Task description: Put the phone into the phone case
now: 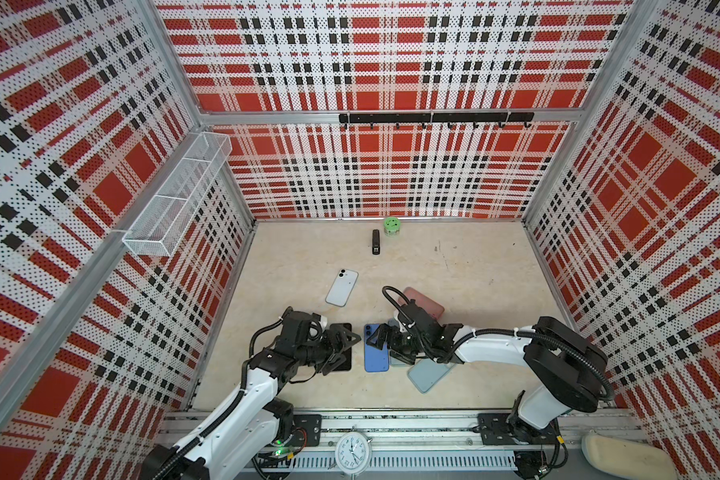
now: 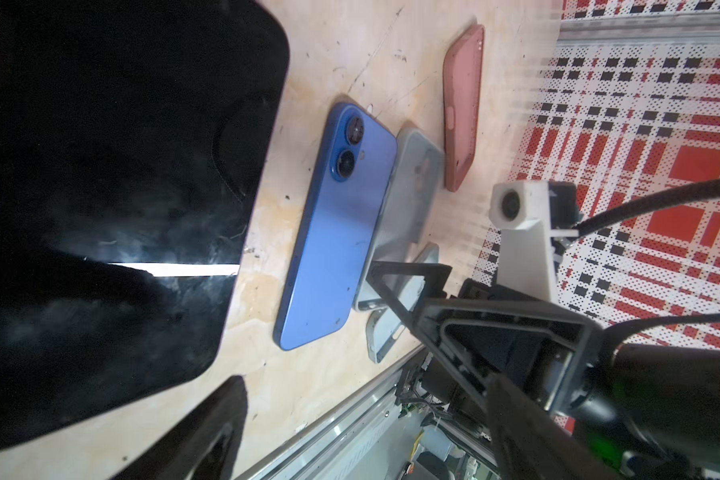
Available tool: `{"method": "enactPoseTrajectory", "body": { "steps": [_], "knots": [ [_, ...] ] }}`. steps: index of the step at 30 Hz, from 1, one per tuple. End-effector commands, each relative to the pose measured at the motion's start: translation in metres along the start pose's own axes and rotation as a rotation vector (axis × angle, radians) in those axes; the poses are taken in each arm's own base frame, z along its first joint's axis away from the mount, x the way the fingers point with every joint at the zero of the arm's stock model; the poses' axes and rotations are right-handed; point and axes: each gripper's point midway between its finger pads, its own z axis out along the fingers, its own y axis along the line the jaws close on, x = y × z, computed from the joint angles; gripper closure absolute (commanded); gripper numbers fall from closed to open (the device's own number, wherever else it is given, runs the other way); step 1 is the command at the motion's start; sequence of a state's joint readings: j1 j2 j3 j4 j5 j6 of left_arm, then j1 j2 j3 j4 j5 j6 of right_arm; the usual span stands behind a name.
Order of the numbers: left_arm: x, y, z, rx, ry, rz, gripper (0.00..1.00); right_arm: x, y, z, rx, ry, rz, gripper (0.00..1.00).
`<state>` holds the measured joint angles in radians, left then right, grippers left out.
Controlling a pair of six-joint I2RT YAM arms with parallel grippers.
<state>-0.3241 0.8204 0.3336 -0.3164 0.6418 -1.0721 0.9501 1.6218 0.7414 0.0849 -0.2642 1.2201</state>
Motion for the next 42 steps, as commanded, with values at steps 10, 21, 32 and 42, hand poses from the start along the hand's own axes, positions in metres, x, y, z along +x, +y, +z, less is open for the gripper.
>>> {"method": "enactPoseTrajectory", "body": {
  "steps": [10, 21, 32, 42],
  "knots": [
    [0.002, 0.01, -0.011, -0.022, -0.013, -0.016, 0.07, -0.019, -0.033, -0.044, 0.221, -0.142, -0.074, 0.0],
    [-0.007, 0.006, -0.023, -0.032, -0.028, 0.001, 0.05, 0.011, 0.029, -0.039, 0.126, -0.017, -0.327, 0.0],
    [-0.028, -0.005, -0.061, -0.036, -0.177, 0.017, 0.03, 0.07, 0.035, 0.004, -0.014, 0.165, -0.283, 0.0],
    [-0.043, -0.015, -0.075, -0.026, -0.295, 0.01, 0.01, 0.066, 0.014, 0.026, 0.033, 0.161, -0.237, 0.0]
  ]
}}
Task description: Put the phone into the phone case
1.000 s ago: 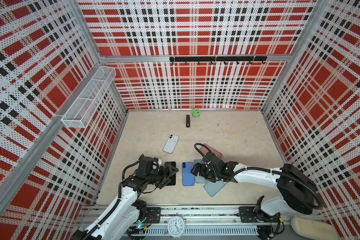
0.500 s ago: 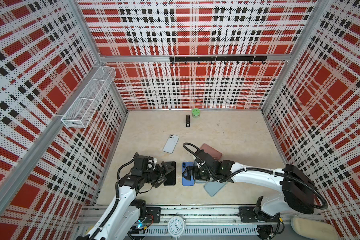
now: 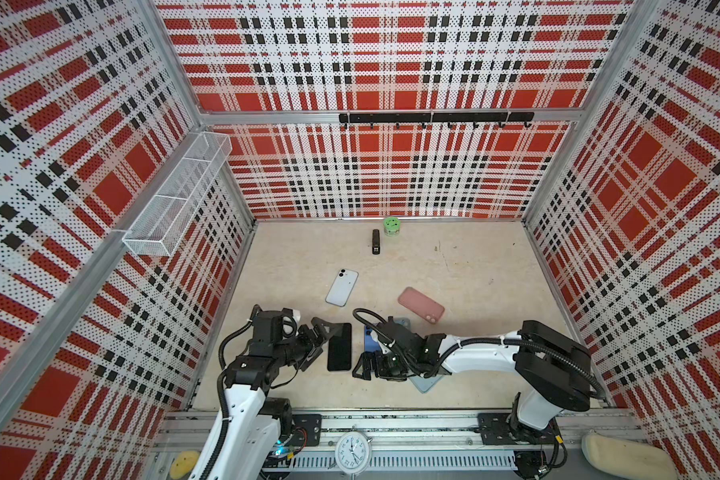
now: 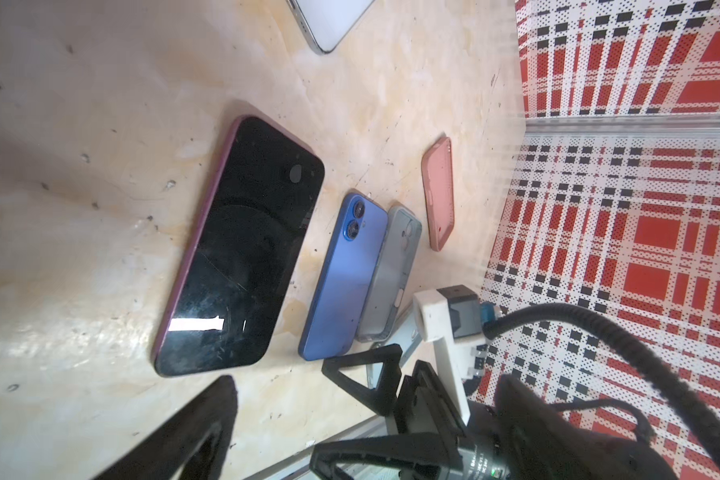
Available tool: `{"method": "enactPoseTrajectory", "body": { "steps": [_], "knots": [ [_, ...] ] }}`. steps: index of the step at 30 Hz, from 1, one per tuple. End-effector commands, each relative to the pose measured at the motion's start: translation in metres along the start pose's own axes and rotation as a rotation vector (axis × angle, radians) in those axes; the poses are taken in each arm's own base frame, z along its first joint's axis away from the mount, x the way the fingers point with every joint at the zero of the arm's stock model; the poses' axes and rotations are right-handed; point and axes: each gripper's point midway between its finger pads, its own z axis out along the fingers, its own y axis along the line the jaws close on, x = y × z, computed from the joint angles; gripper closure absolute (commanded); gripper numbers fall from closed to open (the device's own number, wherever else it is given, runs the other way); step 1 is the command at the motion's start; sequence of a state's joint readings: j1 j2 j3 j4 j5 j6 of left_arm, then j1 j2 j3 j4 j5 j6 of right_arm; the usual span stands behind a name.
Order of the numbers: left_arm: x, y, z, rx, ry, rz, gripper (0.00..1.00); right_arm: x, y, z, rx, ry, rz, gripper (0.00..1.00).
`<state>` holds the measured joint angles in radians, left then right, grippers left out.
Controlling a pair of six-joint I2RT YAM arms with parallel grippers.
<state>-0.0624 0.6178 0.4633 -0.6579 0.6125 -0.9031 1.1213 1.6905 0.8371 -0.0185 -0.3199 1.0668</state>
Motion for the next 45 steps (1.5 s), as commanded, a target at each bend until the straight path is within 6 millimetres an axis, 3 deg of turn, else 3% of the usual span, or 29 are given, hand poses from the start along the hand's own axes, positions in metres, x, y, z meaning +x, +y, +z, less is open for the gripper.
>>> {"method": "enactPoseTrajectory", "body": {
  "steps": [1, 12, 23, 28, 34, 38, 41, 45],
  "knots": [
    [-0.013, -0.01, -0.009, 0.0, -0.064, 0.0, 0.01, -0.013, -0.01, 0.005, 0.019, -0.049, 0.027, 0.0],
    [-0.037, -0.017, -0.001, -0.016, -0.108, 0.012, 0.0, -0.073, -0.037, 0.003, 0.059, -0.095, 0.134, 0.0],
    [-0.089, -0.028, 0.027, -0.117, -0.127, 0.05, 0.0, -0.161, -0.064, -0.017, 0.088, -0.155, 0.233, 0.0],
    [-0.111, -0.036, 0.05, -0.153, -0.096, 0.079, 0.0, -0.202, -0.063, -0.019, 0.042, -0.17, 0.255, 0.0],
    [-0.116, -0.044, 0.091, -0.166, 0.012, 0.078, 0.0, -0.235, -0.062, -0.02, 0.02, -0.166, 0.274, 0.0],
    [-0.113, -0.052, 0.11, -0.165, 0.068, 0.064, 0.01, -0.25, -0.063, -0.037, 0.073, -0.204, 0.224, 0.0],
    [-0.108, -0.047, 0.113, -0.188, 0.078, 0.014, 0.01, -0.257, -0.059, -0.047, 0.076, -0.211, 0.167, 0.0],
    [-0.108, -0.033, 0.099, -0.22, 0.014, -0.055, 0.0, -0.27, -0.049, -0.039, 0.034, -0.185, 0.076, 0.0]
  ]
}}
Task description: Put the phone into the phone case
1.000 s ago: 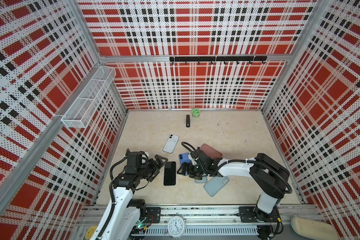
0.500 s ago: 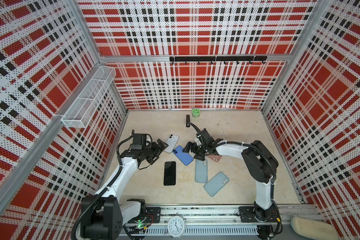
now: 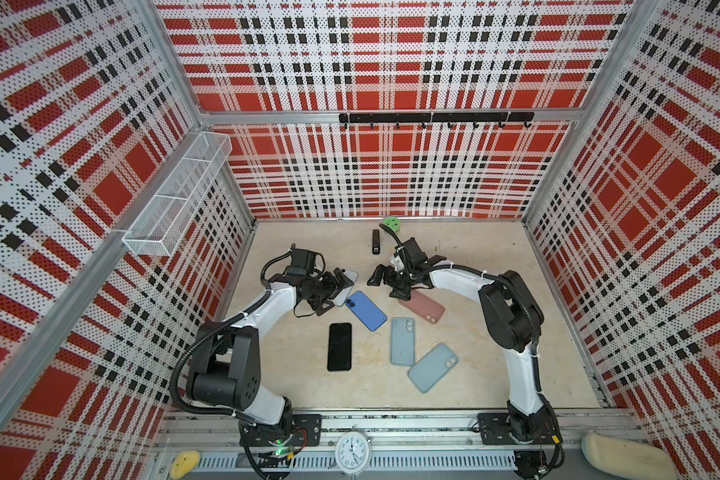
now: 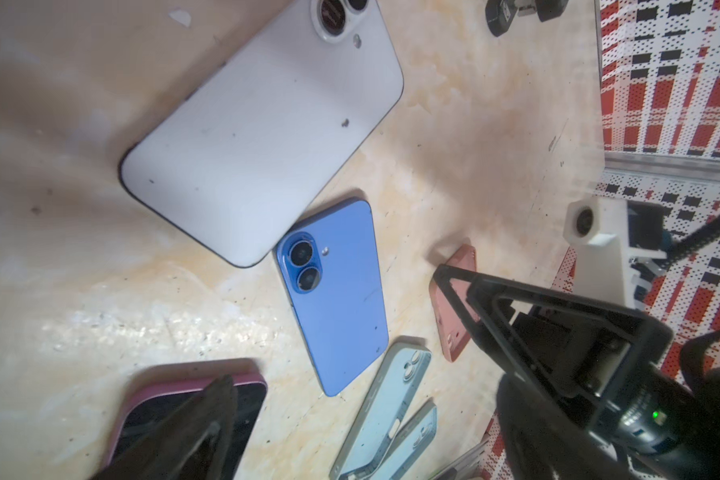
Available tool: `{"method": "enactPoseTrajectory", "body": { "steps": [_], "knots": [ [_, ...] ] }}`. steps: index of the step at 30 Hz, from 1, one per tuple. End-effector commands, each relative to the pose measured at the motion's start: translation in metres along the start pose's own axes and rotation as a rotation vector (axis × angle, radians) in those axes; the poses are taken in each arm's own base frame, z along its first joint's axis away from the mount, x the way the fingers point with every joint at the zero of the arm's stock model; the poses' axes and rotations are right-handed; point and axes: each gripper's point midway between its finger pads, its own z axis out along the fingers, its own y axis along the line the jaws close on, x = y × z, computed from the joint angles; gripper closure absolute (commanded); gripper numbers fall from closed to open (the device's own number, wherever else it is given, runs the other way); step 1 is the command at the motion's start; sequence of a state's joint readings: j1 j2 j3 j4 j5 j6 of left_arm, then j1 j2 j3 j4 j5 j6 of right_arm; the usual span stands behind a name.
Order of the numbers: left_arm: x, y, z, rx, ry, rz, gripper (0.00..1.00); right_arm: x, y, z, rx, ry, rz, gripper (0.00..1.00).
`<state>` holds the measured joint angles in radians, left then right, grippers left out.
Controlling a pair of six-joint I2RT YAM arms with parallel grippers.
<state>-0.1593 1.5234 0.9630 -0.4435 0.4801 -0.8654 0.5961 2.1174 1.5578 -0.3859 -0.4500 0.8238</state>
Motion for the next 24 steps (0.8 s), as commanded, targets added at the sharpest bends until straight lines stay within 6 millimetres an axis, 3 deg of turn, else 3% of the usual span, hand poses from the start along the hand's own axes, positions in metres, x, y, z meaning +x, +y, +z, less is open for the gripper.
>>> {"method": "enactPoseTrajectory", "body": {
  "steps": [1, 6, 13, 24],
  "knots": [
    [-0.004, 0.016, -0.016, -0.029, -0.078, -0.081, 0.0, -0.007, 0.004, 0.012, -0.018, 0.031, -0.102, 0.0],
    [-0.005, 0.047, -0.043, -0.091, -0.18, -0.116, 0.0, -0.008, 0.009, 0.034, -0.068, 0.073, -0.144, 0.0],
    [0.001, 0.048, -0.064, -0.085, -0.221, -0.09, 0.01, -0.001, 0.015, 0.049, -0.076, 0.094, -0.172, 0.0],
    [-0.001, 0.061, -0.086, -0.068, -0.258, -0.09, 0.01, 0.052, 0.04, 0.083, -0.099, 0.181, -0.206, 0.0]
  ]
}}
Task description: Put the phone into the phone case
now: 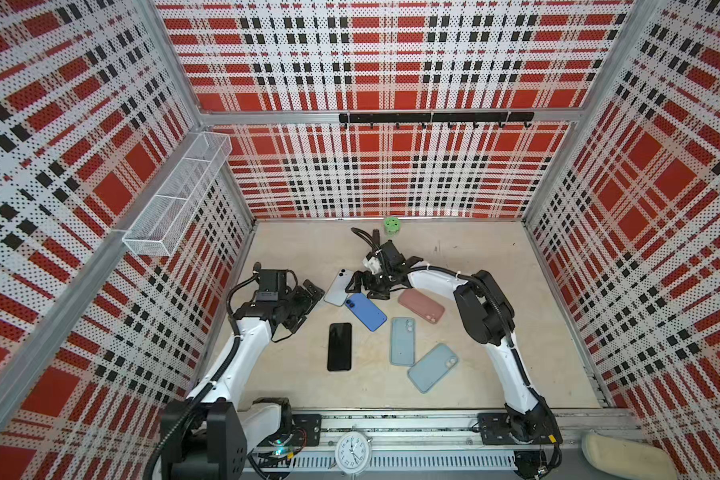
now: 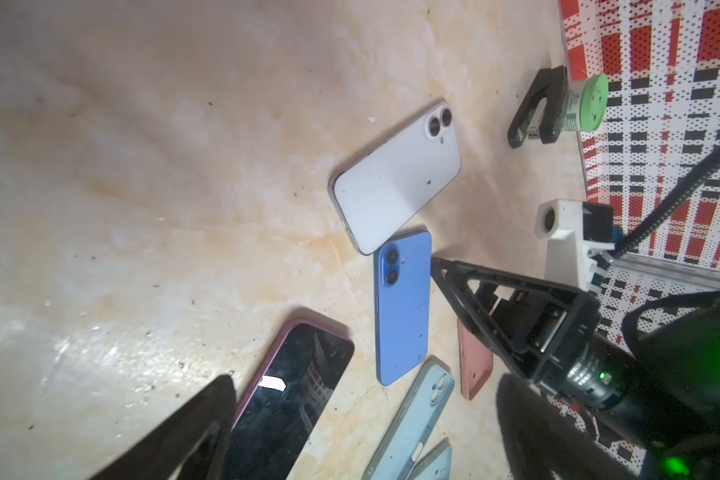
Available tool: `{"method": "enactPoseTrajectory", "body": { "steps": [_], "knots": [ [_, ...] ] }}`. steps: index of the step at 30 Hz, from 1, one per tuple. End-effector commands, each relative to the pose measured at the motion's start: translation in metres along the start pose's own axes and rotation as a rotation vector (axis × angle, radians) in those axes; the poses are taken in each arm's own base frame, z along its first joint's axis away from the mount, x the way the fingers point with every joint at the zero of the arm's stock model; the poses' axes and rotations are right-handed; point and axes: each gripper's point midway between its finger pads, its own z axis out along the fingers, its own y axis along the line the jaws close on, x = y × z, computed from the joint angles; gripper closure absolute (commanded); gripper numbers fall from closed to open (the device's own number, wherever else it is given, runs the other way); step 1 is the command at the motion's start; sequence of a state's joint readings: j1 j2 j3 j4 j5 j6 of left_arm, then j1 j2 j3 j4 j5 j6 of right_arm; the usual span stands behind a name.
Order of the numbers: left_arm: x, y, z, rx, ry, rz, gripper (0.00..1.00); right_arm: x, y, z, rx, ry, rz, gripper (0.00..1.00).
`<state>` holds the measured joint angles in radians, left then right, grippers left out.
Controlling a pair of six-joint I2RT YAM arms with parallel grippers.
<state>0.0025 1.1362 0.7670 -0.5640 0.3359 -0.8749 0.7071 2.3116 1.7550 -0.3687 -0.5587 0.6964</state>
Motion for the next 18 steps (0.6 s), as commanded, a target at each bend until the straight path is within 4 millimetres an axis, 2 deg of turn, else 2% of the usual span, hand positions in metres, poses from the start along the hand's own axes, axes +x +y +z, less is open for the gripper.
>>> {"method": "enactPoseTrajectory", "body": {
  "steps": [1, 4, 7, 10, 13, 18],
  "knots": [
    [-0.001, 0.006, -0.005, -0.005, -0.002, 0.017, 0.01, 0.016, -0.003, 0.024, 0.002, 0.046, 0.012, 0.0],
    [-0.002, 0.007, -0.004, -0.007, -0.001, 0.025, 0.0, 0.023, 0.001, 0.03, -0.01, 0.059, 0.007, 0.01],
    [-0.002, 0.006, 0.0, 0.003, 0.01, 0.036, 0.01, 0.023, 0.004, 0.024, -0.002, 0.051, 0.004, 0.02],
    [-0.002, 0.0, 0.005, 0.014, 0.025, 0.073, 0.01, 0.016, 0.011, 0.004, 0.02, -0.002, -0.019, 0.01],
    [0.002, -0.015, 0.012, 0.015, 0.049, 0.157, 0.01, 0.013, 0.02, -0.022, 0.037, -0.057, -0.026, 0.0],
    [0.012, -0.033, 0.033, -0.001, 0.112, 0.239, 0.01, 0.035, 0.008, -0.052, 0.089, -0.095, 0.041, 0.0]
  ]
}}
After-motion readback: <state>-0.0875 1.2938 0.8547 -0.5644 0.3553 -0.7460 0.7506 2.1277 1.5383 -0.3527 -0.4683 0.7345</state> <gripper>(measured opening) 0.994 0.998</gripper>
